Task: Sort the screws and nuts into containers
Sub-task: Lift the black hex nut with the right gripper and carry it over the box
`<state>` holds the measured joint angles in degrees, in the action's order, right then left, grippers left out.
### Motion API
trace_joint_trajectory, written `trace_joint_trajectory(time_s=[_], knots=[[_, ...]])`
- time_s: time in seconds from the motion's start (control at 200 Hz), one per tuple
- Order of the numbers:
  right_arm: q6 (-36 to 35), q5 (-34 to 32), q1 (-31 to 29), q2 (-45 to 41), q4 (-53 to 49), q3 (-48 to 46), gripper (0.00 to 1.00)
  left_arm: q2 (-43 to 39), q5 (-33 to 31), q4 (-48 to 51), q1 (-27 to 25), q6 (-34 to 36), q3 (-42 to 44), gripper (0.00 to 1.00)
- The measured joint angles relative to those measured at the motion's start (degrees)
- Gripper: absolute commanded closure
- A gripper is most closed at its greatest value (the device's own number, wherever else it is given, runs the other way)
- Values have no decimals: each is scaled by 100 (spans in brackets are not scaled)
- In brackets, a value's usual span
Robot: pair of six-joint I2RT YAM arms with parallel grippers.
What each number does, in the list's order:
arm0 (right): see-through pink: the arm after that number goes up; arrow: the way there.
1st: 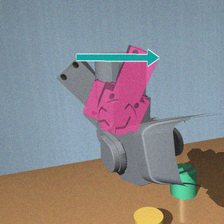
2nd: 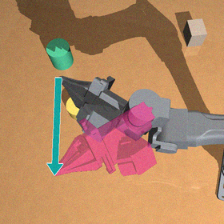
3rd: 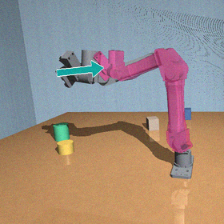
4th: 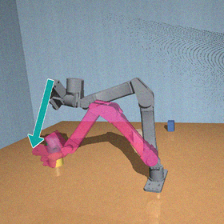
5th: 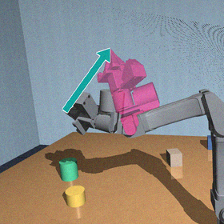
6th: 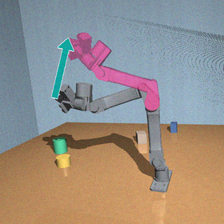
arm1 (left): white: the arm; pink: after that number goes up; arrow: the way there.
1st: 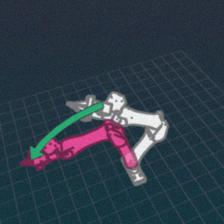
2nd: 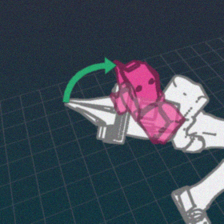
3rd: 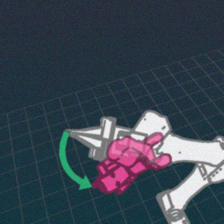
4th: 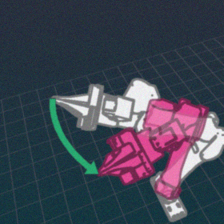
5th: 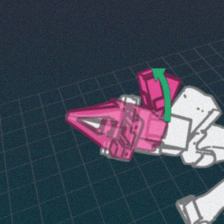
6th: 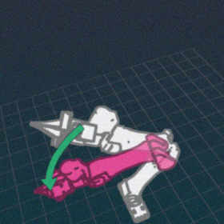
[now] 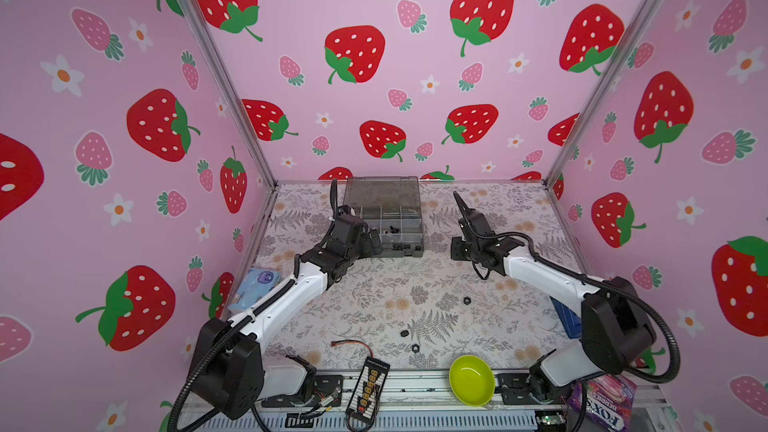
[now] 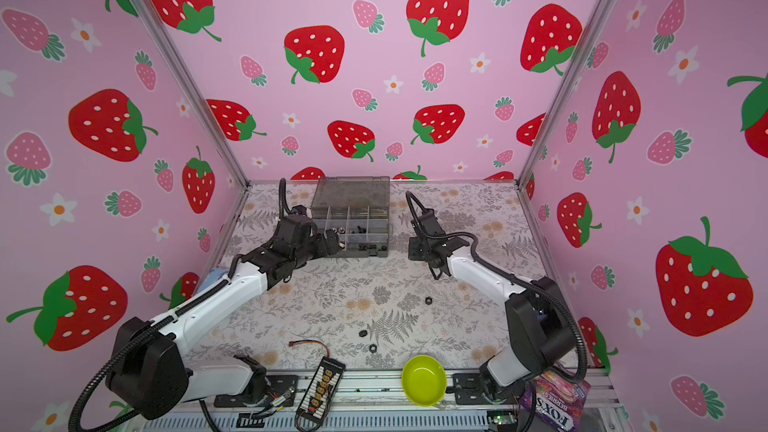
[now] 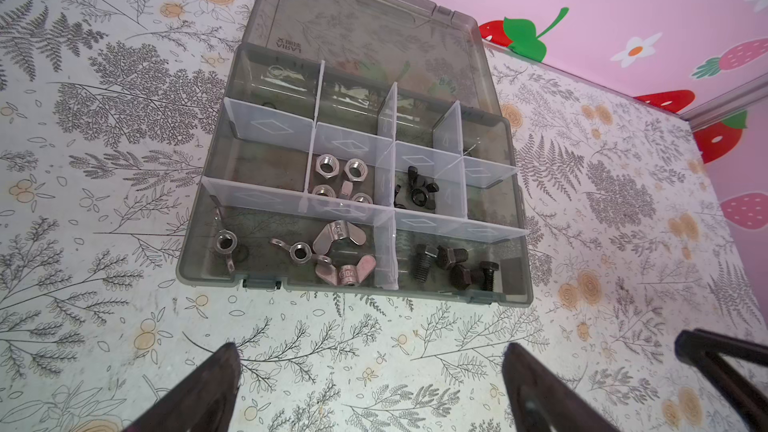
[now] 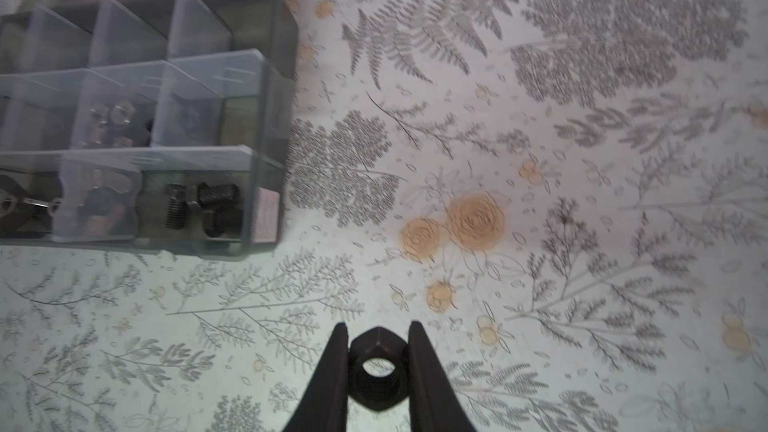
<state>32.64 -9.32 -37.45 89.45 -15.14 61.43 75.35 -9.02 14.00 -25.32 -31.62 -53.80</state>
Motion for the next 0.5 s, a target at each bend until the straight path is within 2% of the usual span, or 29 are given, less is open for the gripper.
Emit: trace_joint_trajectory(time_s=[0.275,0.5], knots=[[-586,39,-223,1480,278,1716,100,0,0,9,0,-37,177,1],[-922,184,-297,2559,374,2702,100,0,-2,15,0,-42,181,1]])
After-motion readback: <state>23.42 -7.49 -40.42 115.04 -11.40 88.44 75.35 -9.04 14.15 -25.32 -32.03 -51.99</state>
